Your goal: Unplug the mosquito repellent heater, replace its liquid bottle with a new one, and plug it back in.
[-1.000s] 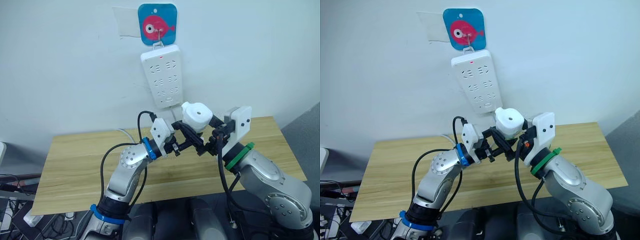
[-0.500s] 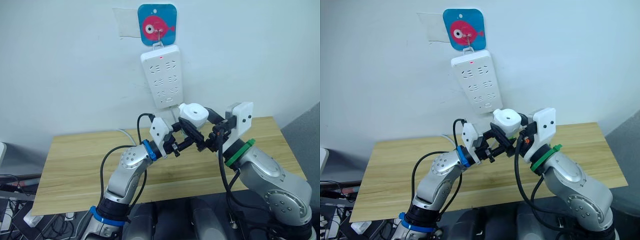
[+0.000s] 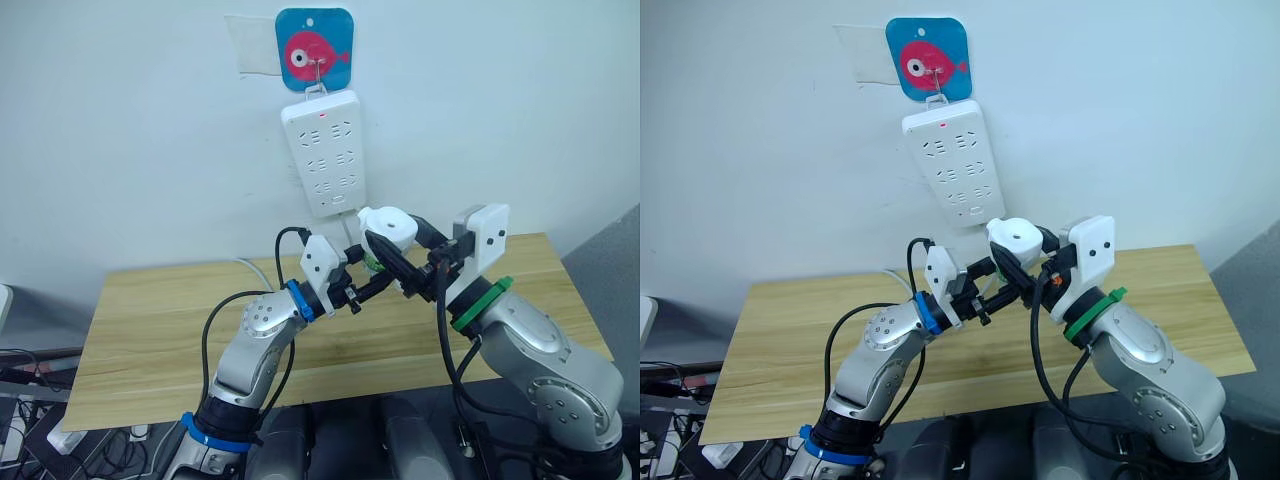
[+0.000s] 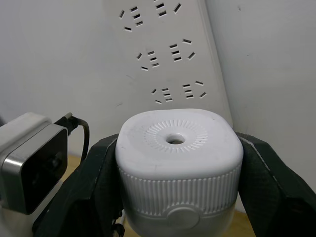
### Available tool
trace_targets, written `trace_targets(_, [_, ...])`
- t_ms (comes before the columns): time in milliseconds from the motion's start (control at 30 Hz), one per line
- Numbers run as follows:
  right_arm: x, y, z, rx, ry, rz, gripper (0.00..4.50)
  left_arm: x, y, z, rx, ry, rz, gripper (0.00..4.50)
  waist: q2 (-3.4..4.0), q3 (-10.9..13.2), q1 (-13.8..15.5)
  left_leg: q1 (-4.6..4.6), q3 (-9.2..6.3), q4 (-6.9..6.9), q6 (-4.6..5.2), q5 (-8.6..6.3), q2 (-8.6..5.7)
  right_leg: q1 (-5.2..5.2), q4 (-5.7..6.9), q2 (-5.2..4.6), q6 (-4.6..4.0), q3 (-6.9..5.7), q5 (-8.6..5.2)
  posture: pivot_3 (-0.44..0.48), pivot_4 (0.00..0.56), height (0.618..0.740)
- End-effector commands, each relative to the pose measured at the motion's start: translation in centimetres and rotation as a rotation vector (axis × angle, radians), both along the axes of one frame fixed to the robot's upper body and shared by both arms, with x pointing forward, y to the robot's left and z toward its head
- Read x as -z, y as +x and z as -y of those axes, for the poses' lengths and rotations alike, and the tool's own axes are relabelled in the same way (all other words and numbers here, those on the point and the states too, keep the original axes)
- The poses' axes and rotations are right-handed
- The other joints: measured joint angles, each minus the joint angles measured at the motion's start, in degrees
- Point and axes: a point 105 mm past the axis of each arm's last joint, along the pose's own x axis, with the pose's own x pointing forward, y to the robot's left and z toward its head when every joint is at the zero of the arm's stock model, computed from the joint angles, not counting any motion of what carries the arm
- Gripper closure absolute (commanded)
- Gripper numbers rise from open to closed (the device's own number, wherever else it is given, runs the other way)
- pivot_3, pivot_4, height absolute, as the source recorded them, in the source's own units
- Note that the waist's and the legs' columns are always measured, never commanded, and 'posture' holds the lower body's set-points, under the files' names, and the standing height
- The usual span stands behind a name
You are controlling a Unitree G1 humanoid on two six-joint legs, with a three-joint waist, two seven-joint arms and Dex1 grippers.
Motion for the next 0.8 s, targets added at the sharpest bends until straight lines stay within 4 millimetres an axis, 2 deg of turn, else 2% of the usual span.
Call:
trace_targets(33, [-0.6,-0.4,-0.2,-0.015,0.015,0.032,1.59,-1.4,-0.7,-0.1,0.025,-0.044,0.040,0.57,0.00,0.0,0.0,0.00,0.01,0.00,0.00,0.00,0.00,0.00,0.00,0.00,0.00,0.01,0.00,-0.176,0.261,0.740])
trace_targets(100, [-0.7,-0.3,-0.1,-0.010,0.013,0.035,1.59,-1.4,-0.7,-0.6,0.017,-0.046,0.027,0.01,0.00,0.0,0.0,0.00,0.00,-0.01,0.00,0.00,0.00,0.00,0.00,0.00,0.00,0.01,0.00,-0.176,0.261,0.740])
trace_targets(233, [-0.6,0.0,0.3,0.006,0.006,0.037,1.59,-1.7,-1.1,-2.8,-0.007,-0.050,0.002,0.00,0.00,0.0,-0.1,0.01,0.01,-0.01,0.00,0.00,0.03,-0.01,-0.01,0.00,0.00,0.02,0.00,-0.176,0.270,0.740])
trace_targets(400, [-0.8,0.9,0.8,0.033,-0.009,0.049,1.59,-2.4,-0.9,-7.0,-0.070,0.017,0.017,0.00,0.02,0.0,0.0,0.04,0.00,-0.04,0.01,-0.01,0.06,-0.01,-0.01,0.01,-0.01,0.01,-0.01,-0.160,0.290,0.740])
trace_targets(533, [-1.2,1.4,1.2,0.048,-0.011,0.064,1.59,-3.2,1.1,-10.1,-0.169,0.073,0.067,0.00,0.01,0.1,0.3,0.04,-0.01,-0.04,0.01,-0.01,0.02,0.01,-0.03,0.01,-0.01,-0.01,-0.01,-0.139,0.293,0.740])
trace_targets(600, [-1.3,1.5,1.1,0.048,-0.010,0.068,1.59,-3.7,2.3,-11.1,-0.207,0.087,0.094,0.00,0.01,0.1,0.3,0.05,-0.02,-0.04,0.01,-0.01,0.00,0.03,-0.03,0.01,-0.01,-0.03,-0.01,-0.139,0.293,0.740])
trace_targets(800, [-1.5,1.3,0.8,0.037,-0.005,0.076,1.59,-4.7,5.4,-11.8,-0.237,0.105,0.162,0.00,0.01,0.1,0.2,0.06,0.01,-0.07,0.01,-0.01,0.00,0.02,-0.04,0.01,-0.01,-0.01,-0.01,-0.141,0.276,0.740])
